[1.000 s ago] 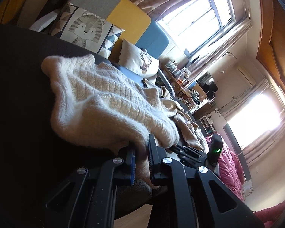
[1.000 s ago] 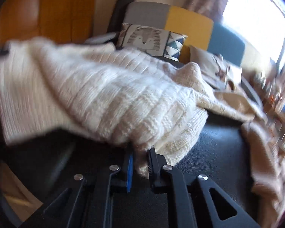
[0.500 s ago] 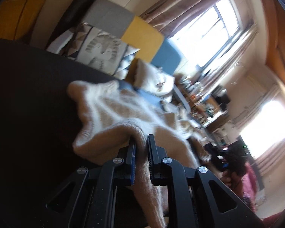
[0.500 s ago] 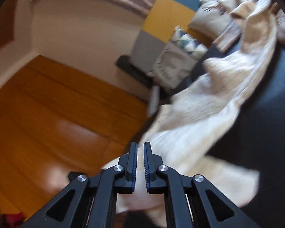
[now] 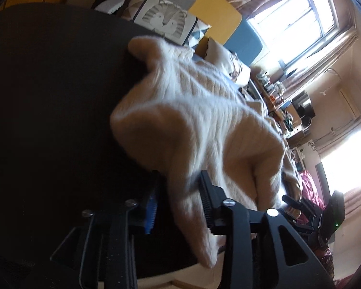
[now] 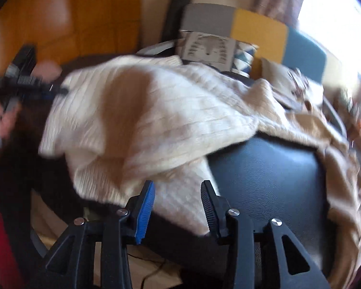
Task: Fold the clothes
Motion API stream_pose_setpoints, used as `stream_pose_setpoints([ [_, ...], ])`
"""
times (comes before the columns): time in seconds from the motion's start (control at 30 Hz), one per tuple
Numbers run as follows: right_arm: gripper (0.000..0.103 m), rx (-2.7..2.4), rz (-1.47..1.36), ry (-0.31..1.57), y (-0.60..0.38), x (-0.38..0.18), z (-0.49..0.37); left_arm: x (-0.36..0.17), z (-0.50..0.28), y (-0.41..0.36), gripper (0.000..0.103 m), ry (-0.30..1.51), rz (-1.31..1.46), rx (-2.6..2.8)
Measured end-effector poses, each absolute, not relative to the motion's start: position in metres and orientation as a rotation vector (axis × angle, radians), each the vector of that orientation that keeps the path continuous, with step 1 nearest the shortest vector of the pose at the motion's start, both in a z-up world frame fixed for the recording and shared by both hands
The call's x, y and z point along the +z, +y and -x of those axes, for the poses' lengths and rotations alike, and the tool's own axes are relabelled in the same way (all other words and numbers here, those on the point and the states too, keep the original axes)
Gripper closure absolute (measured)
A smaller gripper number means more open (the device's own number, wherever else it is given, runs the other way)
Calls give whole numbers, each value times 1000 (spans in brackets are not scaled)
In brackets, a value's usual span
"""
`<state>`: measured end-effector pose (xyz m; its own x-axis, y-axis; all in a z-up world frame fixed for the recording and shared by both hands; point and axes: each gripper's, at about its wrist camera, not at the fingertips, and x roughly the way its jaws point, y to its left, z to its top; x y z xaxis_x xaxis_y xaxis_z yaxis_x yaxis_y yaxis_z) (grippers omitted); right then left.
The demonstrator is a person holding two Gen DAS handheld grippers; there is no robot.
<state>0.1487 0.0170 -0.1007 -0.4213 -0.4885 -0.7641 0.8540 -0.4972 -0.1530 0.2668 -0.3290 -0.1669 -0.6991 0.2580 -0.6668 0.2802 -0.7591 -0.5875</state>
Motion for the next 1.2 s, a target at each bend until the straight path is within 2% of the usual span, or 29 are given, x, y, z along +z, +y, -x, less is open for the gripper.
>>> stream_pose_setpoints([
  [0.03,62,-1983,-803,737,18,-105,-162,-170,-270,-326,59,1083,-1231,-2666],
  [0.1,62,-1960,-743,846,6,-116,-176,-175,-274,-321,46,1063,-1264,-2648],
  [0.23,62,-1897,-708,996,-20,-141,-185,-177,-283,-309,43,1033,-1263,-2656],
  [0.3,62,-1872,-691,1027,-29,-148,-190,-178,-283,-305,38,1034,-1254,-2656],
  [0.47,61,-1988,-728,962,-27,-145,-173,-176,-273,-289,38,1006,-1276,-2660],
  [0.6,61,-2031,-801,916,-22,-146,-154,-171,-258,-263,37,690,-1335,-2632],
  [0.7,61,-2046,-825,861,-22,-146,-149,-169,-249,-249,38,549,-1371,-2580],
  [0.83,59,-2069,-878,761,-20,-147,-134,-169,-245,-243,39,505,-1402,-2549],
  [1.0,57,-2022,-915,766,-15,-143,-124,-167,-244,-237,49,471,-1420,-2535],
  [1.07,57,-1984,-961,763,-12,-138,-119,-167,-242,-237,50,442,-1423,-2528],
  [1.2,57,-1994,-1046,597,4,-122,-97,-165,-239,-231,50,384,-1421,-2521],
])
